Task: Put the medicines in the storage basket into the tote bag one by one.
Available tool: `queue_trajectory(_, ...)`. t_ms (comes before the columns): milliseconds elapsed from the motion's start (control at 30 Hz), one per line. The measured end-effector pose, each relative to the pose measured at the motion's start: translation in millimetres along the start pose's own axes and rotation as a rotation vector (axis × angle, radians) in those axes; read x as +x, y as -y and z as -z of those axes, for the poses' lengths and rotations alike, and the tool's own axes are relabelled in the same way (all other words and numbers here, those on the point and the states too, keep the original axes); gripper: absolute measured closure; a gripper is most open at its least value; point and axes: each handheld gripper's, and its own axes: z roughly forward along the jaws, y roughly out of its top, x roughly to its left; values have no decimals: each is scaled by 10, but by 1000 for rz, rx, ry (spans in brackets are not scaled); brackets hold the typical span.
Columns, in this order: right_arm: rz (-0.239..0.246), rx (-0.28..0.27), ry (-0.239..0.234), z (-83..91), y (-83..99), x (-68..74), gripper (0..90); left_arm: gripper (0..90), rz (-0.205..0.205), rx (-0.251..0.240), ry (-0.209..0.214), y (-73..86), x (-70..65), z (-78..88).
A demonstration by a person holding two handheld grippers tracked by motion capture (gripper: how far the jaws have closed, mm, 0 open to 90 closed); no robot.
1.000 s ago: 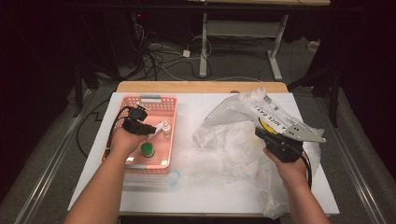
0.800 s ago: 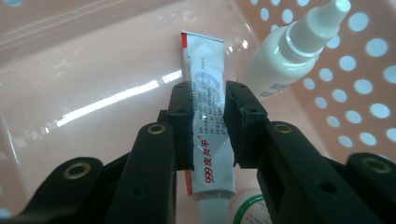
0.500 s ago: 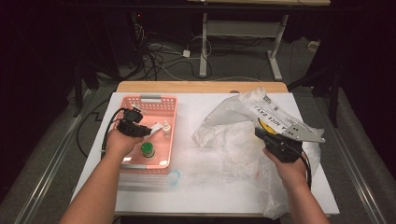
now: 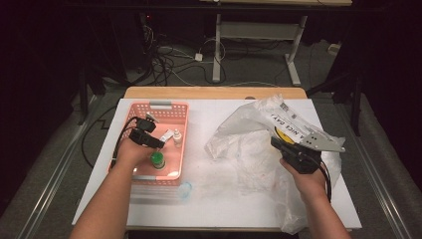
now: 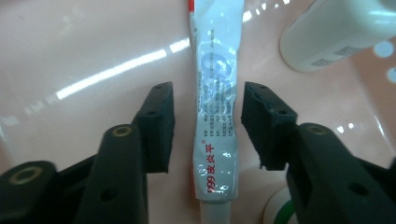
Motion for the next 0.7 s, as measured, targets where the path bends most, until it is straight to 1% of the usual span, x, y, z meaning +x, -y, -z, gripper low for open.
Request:
queue_trajectory(67, 1, 1, -2, 0, 1, -2, 900, 593, 4, -4, -1, -6, 0, -4)
queue_trajectory(133, -1, 0, 0, 0, 3, -5, 900, 626, -20, 0, -18, -9, -17, -9)
queue_trajectory(167, -1, 0, 0, 0, 4, -5, 900, 663, -35, 5, -22, -8, -20, -7)
queue_trajectory(200, -1, 1, 0, 0, 4, -5, 900, 677, -33, 5, -20, -7, -20, -7)
queue_trajectory(300, 0, 0, -1, 3, 4, -4, 900, 688, -36, 0, -23, -3, -30, -8)
queue_trajectory(400, 0, 0, -1, 6, 3, 0, 900, 692, -38, 0, -36, -4, -43, 1)
queue_trajectory(433, 3, 0, -1, 6, 3, 0, 900, 693, -37, -6, -46, -3, -46, 9)
queue_trajectory(500, 4, 0, -1, 6, 4, 0, 900, 693, -32, -21, -45, 3, -32, 43)
queue_trajectory(567, 2, -1, -1, 10, 2, -2, 900, 692, -23, -47, -49, 14, -25, 90)
queue_trajectory(700, 0, -5, 0, 15, 1, -11, 900, 692, -8, -102, -15, 58, -6, 212)
